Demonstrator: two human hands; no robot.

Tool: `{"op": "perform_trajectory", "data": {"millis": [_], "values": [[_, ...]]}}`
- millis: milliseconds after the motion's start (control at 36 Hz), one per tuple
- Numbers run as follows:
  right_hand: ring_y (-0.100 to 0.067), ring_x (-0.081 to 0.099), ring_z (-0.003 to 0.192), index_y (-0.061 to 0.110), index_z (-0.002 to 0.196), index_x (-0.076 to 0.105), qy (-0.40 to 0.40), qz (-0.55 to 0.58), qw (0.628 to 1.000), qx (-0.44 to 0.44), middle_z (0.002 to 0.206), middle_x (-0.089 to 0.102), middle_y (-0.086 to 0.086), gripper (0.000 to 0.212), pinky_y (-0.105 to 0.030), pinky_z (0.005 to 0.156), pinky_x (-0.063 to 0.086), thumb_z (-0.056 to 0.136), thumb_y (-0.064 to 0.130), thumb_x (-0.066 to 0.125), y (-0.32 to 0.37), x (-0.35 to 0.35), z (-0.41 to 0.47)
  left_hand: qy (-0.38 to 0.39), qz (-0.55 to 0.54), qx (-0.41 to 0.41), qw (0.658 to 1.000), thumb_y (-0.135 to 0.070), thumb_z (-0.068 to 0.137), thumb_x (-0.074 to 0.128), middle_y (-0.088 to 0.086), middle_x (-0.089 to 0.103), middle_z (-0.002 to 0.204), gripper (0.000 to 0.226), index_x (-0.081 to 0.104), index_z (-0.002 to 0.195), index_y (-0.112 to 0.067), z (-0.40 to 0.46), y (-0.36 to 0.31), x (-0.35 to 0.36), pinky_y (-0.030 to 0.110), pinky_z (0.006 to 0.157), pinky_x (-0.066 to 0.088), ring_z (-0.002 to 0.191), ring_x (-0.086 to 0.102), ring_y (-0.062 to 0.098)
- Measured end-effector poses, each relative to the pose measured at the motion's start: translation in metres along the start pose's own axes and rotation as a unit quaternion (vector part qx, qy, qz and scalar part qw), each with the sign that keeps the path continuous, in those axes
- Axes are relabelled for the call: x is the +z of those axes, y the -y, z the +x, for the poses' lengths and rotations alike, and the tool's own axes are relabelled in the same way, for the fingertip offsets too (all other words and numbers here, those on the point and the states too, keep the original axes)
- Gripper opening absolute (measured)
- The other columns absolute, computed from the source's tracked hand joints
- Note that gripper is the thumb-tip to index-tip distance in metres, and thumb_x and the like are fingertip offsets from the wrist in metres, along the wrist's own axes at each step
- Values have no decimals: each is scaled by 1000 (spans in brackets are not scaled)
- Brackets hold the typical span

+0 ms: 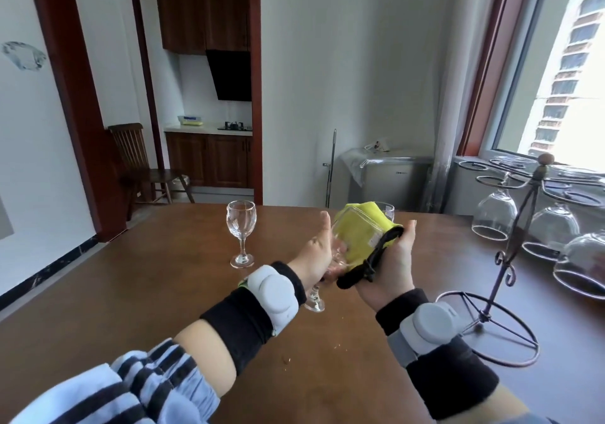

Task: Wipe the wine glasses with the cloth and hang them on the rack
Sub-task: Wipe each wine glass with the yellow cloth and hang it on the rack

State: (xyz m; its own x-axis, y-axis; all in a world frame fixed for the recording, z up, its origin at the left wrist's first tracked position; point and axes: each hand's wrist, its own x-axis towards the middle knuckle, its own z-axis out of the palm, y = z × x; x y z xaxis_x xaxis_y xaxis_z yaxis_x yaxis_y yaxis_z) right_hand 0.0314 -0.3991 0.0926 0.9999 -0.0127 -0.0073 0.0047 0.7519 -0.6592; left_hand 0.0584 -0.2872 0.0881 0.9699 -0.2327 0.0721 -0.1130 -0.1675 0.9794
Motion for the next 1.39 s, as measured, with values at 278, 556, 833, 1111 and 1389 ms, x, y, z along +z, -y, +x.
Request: {"op": "perform_trajectory", "data": {"millis": [278,556,833,1111,1389], "values": [[-30,69,88,12,114,66,-5,11,1000,-24,98,74,-14,80,-39,77,50,90,75,24,1,-4,-1,1,73,63,995,-52,98,23,-3,51,84,46,40,106,-10,-5,-8,2,13,57,39,68,48,2],[-34,66,110,0,120,62,36,-84,993,-74,121,65,-25,71,-44,93,52,85,61,58,-10,-3,-5,-78,221,126,964,-50,88,57,-5,49,92,49,23,103,-17,-13,-3,11,21,72,35,91,59,22],[-34,69,86,2,111,62,-31,-72,988,-136,102,67,-22,37,-45,74,59,82,21,73,3,-12,0,-30,466,210,859,-49,97,41,-2,68,95,34,36,113,-19,-11,3,-5,36,95,37,85,60,20],[-32,65,103,10,107,66,74,36,996,-31,105,67,-12,81,-43,98,47,68,80,52,21,-19,3,79,36,69,994,-25,101,46,0,57,50,32,48,74,-8,-13,8,3,28,55,57,47,60,15],[-30,61,85,5,83,64,194,141,969,-50,89,63,-13,41,-40,103,33,44,12,76,22,-31,6,135,-156,-14,978,-31,100,44,3,58,52,38,53,70,-9,-18,2,-1,31,61,57,51,61,17]]}}
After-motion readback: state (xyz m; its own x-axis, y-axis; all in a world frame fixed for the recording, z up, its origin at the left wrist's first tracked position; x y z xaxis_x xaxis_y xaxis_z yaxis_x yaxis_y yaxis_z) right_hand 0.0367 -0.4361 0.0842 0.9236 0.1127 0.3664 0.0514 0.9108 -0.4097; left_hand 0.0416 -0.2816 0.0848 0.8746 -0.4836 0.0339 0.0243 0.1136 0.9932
